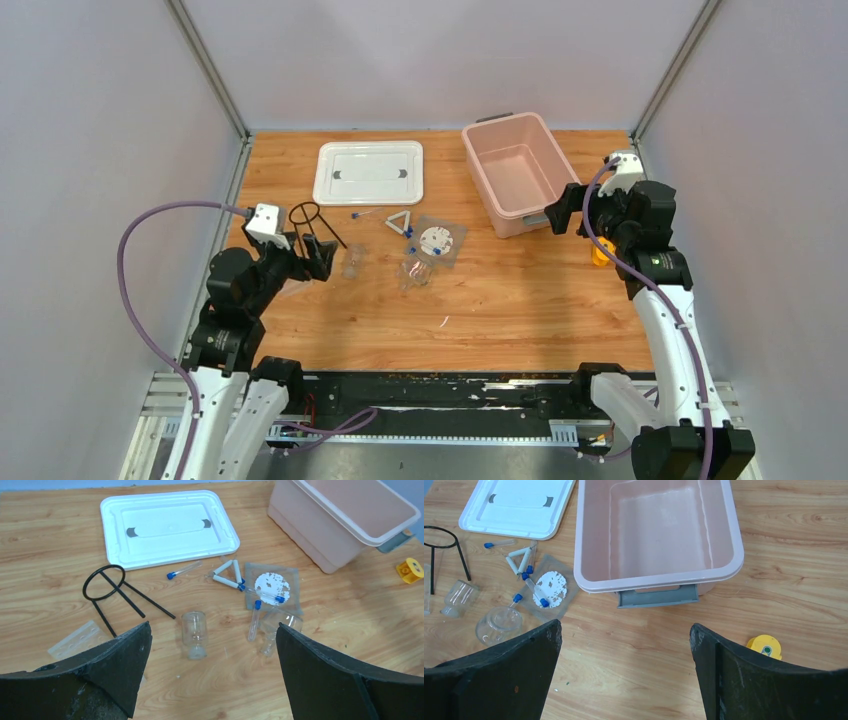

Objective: Organize the chemistry lab equipment
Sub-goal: Adjust the chemistry item at the center of the board.

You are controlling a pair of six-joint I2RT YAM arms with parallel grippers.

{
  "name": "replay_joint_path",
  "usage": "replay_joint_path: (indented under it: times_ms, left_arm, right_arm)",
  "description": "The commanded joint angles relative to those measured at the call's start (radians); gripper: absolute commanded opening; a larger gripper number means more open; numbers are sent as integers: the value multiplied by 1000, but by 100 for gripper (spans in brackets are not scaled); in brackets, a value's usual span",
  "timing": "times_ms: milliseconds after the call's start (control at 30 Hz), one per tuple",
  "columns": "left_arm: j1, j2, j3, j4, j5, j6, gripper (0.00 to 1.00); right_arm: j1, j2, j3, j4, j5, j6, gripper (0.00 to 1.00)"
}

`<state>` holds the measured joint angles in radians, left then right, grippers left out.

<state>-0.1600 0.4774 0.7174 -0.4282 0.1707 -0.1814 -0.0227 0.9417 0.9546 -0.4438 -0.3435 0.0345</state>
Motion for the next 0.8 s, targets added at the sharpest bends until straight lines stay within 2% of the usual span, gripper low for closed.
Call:
replay_joint_path:
  times_ms: [0,367,600,667,767]
  left_arm:
    - [4,17,14,69,90,-41,100]
    - [4,65,-44,180,247,-202,100]
    - [4,137,-57,203,307,-296,100]
    - [1,149,-60,210,317,-309,100]
    - [-18,150,-62,209,296,-306,100]
  right_arm:
    - [1,-28,38,35,-16,40,100]
    - [3,-106,-60,111,-111,-24,100]
    - [2,-133,-138,125,-465,-257,99]
    - [2,-131,-132,83,-523,-345,99]
    - [2,-122,-120,44,-540,-383,99]
